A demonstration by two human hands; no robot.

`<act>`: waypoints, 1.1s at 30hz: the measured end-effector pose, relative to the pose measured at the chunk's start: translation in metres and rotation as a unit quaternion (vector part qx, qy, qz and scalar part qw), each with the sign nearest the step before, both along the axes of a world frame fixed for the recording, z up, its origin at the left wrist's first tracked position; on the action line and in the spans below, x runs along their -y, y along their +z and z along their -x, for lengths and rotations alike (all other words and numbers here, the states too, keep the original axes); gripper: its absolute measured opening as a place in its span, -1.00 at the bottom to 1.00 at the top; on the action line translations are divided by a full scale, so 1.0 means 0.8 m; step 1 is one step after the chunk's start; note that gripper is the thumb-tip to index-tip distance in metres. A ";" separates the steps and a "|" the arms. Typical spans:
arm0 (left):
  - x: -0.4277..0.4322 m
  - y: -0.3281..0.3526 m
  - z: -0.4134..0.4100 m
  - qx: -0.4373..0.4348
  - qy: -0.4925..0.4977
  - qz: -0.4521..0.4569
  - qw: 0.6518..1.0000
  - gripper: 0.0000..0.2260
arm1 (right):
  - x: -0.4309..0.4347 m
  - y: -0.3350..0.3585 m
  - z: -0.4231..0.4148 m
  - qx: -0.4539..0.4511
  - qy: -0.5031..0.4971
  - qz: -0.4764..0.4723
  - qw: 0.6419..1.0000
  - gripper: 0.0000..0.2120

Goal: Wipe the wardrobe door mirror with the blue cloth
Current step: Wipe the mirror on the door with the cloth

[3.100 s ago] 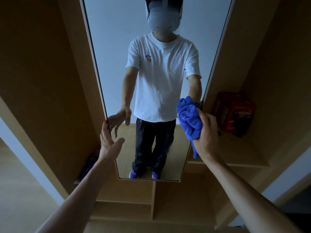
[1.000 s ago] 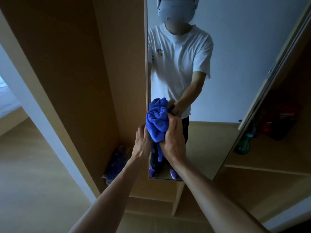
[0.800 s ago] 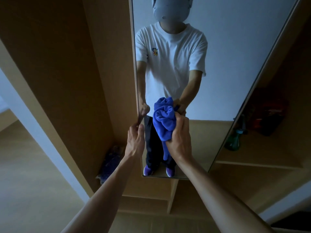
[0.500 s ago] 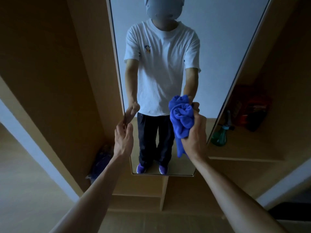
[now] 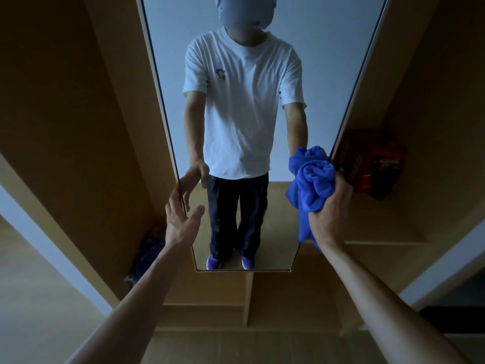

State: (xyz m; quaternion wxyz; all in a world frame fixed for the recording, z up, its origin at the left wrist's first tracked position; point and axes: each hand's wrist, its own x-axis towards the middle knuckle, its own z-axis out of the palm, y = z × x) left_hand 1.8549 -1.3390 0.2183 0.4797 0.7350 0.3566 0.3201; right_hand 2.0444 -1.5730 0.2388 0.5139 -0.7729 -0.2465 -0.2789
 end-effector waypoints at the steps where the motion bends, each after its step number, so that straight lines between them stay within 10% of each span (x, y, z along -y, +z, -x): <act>1: -0.002 -0.001 0.000 -0.003 0.000 -0.001 1.000 -0.29 | -0.003 -0.001 0.001 0.005 -0.003 -0.003 1.000 -0.38; 10: -0.010 0.006 0.013 -0.019 -0.050 0.006 0.999 -0.17 | -0.046 -0.012 0.030 0.033 -0.004 -0.054 0.998 -0.48; 33: -0.055 -0.017 0.028 0.025 -0.130 0.074 0.988 -0.38 | -0.208 -0.008 0.166 0.047 0.104 0.177 0.978 -0.37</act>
